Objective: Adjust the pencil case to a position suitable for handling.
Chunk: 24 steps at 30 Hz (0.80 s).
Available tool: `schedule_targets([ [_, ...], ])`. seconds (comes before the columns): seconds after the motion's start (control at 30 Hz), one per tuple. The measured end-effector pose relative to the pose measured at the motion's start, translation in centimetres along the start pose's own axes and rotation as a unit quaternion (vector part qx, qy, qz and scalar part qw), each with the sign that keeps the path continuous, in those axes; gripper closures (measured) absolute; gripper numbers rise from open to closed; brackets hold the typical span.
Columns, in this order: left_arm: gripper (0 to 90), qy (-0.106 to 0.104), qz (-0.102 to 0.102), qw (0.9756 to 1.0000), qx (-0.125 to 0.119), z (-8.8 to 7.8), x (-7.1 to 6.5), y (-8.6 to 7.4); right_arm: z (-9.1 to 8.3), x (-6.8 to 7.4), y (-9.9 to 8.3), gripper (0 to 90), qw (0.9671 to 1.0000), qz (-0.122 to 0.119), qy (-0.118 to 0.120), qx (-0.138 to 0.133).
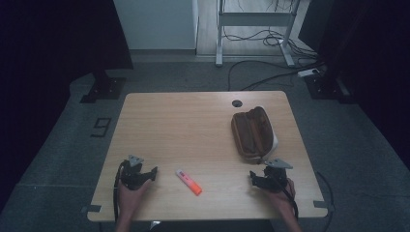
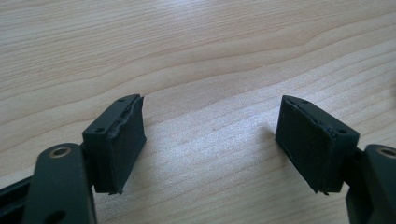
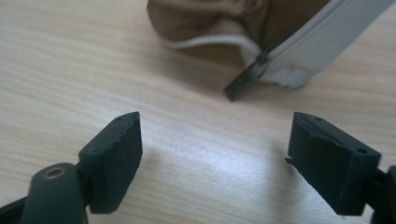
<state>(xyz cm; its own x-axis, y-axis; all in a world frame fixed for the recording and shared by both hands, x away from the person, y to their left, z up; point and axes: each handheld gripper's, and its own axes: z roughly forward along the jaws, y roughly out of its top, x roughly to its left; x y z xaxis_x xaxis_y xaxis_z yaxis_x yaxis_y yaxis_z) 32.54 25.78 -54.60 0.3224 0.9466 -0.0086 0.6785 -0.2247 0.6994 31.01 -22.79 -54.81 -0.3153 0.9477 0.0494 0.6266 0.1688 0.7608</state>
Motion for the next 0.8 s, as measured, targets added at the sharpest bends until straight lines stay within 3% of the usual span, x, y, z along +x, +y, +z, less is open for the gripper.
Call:
schedule_targets([
  [0.27, 23.7, 0.000, 0.000, 1.0000, 0.000, 0.0, 0.0, 0.0, -1.8, -1.5, 0.5, 21.3, 0.9993, 0.017, 0.002, -0.034],
  [0.8, 23.0, -0.001, 0.001, 1.0000, 0.000, 0.0, 0.0, 0.0, -3.2, -3.4, 1.6, 23.0, 0.9973, 0.034, -0.007, -0.065],
])
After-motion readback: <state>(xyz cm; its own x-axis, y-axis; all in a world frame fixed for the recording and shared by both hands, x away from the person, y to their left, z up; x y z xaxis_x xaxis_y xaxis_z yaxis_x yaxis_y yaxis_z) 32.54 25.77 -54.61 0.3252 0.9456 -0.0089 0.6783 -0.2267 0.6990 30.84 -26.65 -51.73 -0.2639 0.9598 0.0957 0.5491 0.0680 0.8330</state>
